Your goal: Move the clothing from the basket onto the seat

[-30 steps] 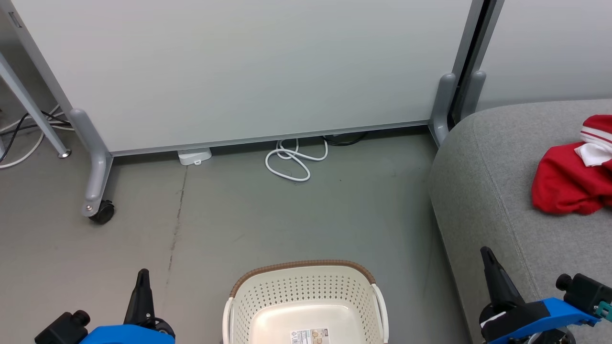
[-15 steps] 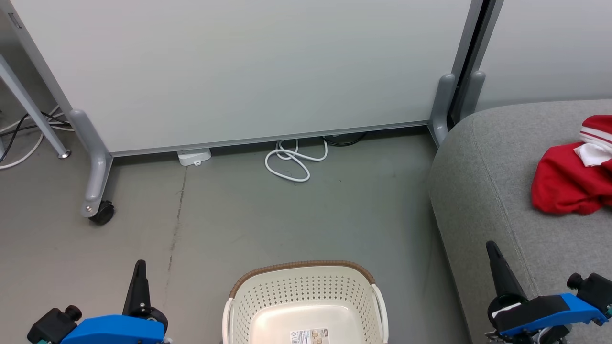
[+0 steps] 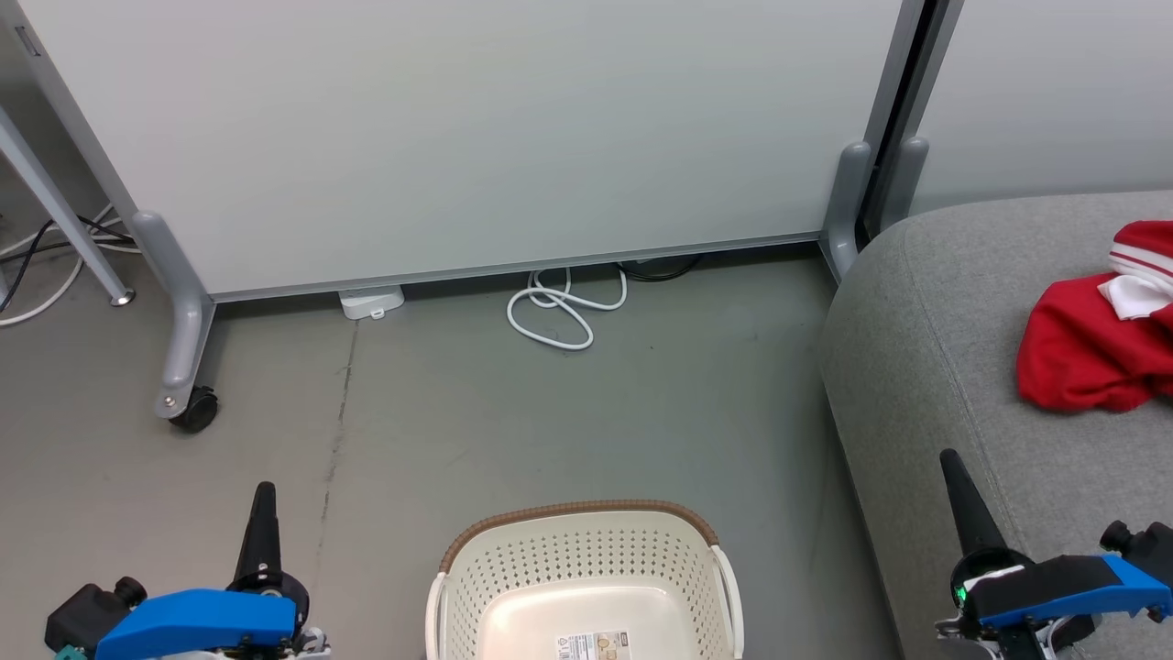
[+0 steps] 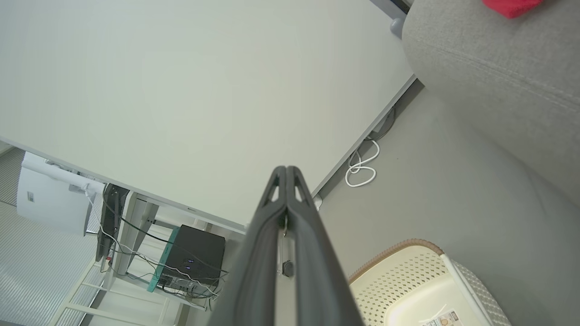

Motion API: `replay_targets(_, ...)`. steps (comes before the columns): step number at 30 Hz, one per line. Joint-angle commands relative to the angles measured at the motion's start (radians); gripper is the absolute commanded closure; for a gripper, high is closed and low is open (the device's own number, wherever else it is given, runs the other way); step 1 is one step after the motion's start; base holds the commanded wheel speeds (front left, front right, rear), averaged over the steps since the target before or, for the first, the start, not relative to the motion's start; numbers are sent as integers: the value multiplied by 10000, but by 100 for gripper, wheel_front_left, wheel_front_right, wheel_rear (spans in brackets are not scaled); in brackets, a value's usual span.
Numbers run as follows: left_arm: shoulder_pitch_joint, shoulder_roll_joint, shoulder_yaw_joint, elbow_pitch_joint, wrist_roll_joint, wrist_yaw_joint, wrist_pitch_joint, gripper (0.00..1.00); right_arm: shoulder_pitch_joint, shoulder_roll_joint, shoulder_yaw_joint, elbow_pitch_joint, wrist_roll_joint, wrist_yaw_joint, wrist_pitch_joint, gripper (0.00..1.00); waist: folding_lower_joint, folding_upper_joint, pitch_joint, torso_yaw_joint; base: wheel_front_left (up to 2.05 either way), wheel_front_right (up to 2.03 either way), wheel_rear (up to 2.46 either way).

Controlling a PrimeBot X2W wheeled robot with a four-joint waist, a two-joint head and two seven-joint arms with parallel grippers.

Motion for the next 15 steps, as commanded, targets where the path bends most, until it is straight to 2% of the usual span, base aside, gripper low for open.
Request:
replay_targets(1, -265, 12, 82, -135, -219, -9, 62, 100, -218, -23, -39, -64, 295, 5, 59, 100, -1, -1, -1, -1, 0, 0, 0)
replay_targets(15, -447, -46, 252, -255, -1516, -11, 448, 100, -347, -26, -163, -23, 1833, 5, 279, 100, -1, -1, -16, -17, 0, 0, 0)
